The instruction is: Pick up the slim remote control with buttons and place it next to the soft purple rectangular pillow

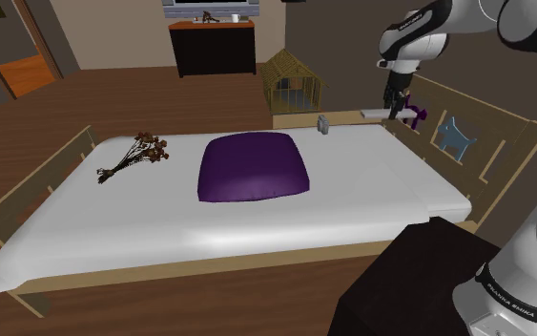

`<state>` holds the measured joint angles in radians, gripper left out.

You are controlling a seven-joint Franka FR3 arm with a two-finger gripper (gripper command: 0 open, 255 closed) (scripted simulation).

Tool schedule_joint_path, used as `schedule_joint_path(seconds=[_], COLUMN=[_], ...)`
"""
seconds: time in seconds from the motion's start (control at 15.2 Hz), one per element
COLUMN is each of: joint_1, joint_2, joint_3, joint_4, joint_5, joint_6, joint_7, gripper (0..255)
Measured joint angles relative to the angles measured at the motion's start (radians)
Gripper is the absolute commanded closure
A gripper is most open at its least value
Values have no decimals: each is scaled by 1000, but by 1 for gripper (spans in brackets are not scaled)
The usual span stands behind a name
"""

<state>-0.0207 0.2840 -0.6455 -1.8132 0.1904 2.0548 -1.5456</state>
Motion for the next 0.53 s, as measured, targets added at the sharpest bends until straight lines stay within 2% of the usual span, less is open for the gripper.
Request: schedule_joint_path(seconds=[0.33,0.53], joint_1=[112,159], joint_2=[-142,-208], joint_3=[14,33], joint_4=[-165,-230], joint_5=[-96,-144], joint_6=[55,69], joint_7=[150,236], gripper=[255,255])
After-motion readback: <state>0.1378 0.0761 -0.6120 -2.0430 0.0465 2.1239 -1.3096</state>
